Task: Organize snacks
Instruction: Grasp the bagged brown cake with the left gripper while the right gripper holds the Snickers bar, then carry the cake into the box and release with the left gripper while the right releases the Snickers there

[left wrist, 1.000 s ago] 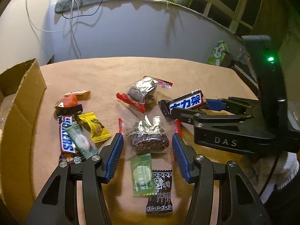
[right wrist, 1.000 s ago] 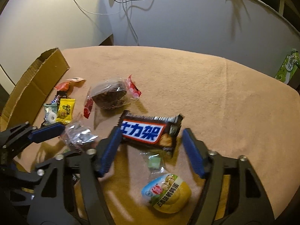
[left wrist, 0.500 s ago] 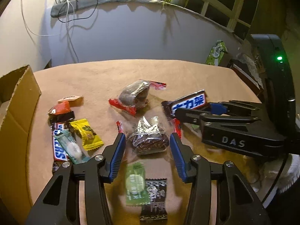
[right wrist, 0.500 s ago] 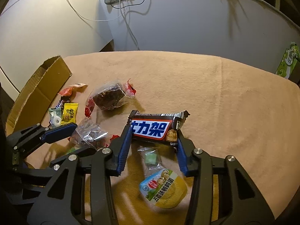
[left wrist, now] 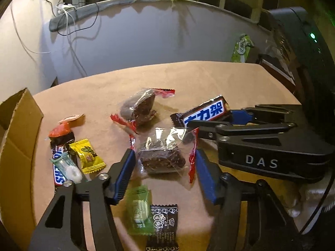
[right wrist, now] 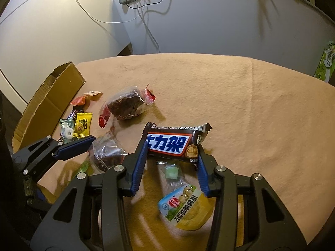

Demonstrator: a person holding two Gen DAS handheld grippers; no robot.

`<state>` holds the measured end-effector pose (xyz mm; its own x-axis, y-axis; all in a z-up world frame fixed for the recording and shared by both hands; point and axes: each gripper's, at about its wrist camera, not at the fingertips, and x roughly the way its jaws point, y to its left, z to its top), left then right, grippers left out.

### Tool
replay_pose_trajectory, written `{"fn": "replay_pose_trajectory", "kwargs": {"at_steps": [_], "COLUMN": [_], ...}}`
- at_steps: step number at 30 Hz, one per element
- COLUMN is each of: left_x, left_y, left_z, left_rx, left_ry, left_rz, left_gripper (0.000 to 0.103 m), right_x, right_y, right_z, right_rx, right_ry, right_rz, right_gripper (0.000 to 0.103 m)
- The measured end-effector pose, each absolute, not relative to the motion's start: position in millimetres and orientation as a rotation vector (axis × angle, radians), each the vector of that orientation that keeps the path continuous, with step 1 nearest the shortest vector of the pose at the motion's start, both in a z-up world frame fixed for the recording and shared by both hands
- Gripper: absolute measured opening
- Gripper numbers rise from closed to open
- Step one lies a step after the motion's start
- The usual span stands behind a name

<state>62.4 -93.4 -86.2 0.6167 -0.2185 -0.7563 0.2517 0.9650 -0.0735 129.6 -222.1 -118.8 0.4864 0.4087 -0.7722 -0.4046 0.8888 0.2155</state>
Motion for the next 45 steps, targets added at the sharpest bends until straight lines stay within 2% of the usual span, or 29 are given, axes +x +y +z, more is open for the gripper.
{"fn": "replay_pose_trajectory", "kwargs": {"at_steps": [8,19,45], "left_x": [51.2,39.4,17.2], "left_y": [-88.8,-63.2,51.6], "left_z": [-81.6,-59.6,-16.7], "left_rx": [0.009,-0.054,-0.175], "left_ry": [0.820,0.740,0.570], "left_rz": [-0.275,-0.245,-0.052], "left_gripper": [0.051,0.050,0.050], "right_x": [124.1,117.1,106.2], "right_y": [-231.1,-229.4,-96.2], "right_z": [-105.8,-86.7,-49.0], "right_rx": [0.023,0.060,0.010], "right_ry": [0.896,0.830,0.718], "right_rz": [0.473,0.450,0.595], "right_gripper": [0.046,0.045,0.045]}}
